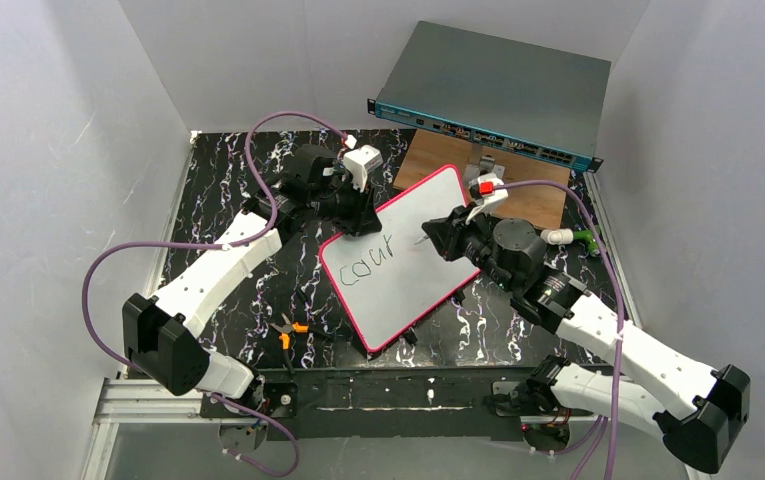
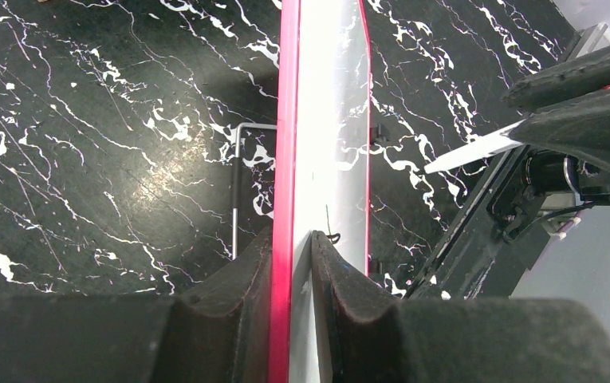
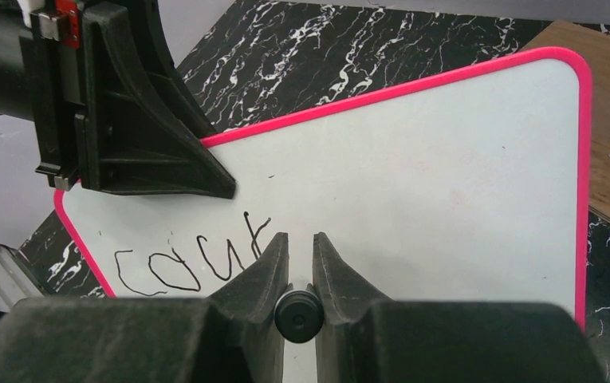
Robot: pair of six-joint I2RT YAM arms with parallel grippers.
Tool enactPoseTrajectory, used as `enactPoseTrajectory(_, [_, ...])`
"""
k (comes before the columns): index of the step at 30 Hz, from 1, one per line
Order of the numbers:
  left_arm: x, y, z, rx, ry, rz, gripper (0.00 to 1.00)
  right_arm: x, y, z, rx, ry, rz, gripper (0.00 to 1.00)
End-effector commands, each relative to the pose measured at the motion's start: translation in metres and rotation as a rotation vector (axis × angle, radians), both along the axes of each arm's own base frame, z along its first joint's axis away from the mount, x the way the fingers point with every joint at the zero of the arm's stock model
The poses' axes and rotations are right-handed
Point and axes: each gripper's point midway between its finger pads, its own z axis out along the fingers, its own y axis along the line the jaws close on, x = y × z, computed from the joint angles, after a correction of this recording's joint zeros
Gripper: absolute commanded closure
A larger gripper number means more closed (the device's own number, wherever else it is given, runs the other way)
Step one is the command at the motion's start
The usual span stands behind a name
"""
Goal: Write a sentence on the whiteboard
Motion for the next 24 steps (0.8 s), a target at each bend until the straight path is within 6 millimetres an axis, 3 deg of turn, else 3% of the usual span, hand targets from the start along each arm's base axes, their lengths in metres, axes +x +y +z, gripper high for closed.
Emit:
enactPoseTrajectory(1, [0.001,0.006,0.024,-0.016,-0.101,-0.008,1.00,0.005,0.006,0.028,0.055,-0.060,0.005,0.99])
enactPoseTrajectory(13, [0.001,0.005,0.024,-0.019,-0.100,-0.010,1.00,0.011,0.012,0.022,0.039,-0.046,0.007,0.99])
enactPoseTrajectory(24, [-0.001,0.005,0.025,-0.023,-0.101,-0.015,1.00,0.028,0.025,0.035,0.044,-0.075,0.006,0.99])
